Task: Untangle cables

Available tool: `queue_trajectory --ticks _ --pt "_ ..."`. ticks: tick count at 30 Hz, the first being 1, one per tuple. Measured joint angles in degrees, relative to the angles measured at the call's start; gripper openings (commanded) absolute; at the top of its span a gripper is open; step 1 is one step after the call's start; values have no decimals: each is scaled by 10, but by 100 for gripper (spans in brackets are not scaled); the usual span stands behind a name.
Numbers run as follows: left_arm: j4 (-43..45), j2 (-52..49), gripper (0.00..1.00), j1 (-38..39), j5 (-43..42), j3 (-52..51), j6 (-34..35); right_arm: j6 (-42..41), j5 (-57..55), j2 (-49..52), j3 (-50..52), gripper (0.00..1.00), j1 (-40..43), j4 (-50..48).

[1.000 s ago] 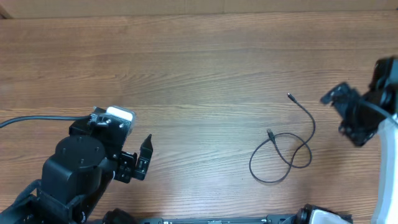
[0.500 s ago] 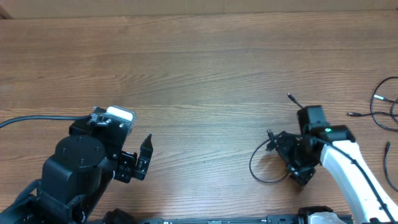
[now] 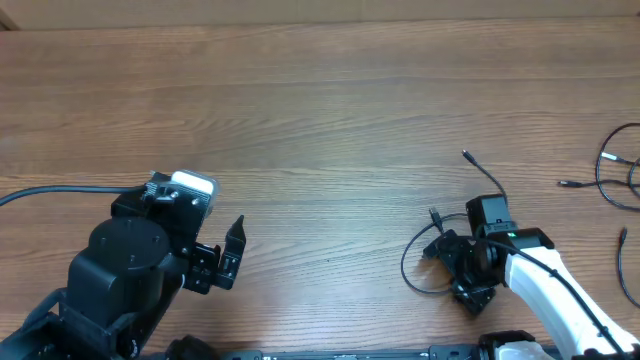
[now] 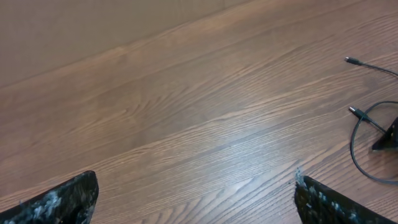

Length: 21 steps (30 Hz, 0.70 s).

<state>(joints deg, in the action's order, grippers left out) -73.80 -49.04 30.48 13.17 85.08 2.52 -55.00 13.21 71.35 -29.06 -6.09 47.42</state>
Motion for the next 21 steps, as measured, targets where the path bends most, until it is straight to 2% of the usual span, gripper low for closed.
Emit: queue_trajectory --ticks 4,5,6,9,13,21 --pt "0 0 100 0 0 0 0 -7 16 -6 16 20 0 -41" --pt "0 0 100 0 0 0 0 -8 19 -5 19 15 0 -52" --pt "0 0 100 0 0 0 0 -10 20 -5 22 4 0 -65" --pt "0 0 100 0 0 0 0 -6 20 2 27 4 0 -100" --pt "0 0 100 0 0 0 0 7 17 6 -4 4 0 -97" --pt "0 0 100 0 0 0 0 83 -12 12 -356 4 0 -108"
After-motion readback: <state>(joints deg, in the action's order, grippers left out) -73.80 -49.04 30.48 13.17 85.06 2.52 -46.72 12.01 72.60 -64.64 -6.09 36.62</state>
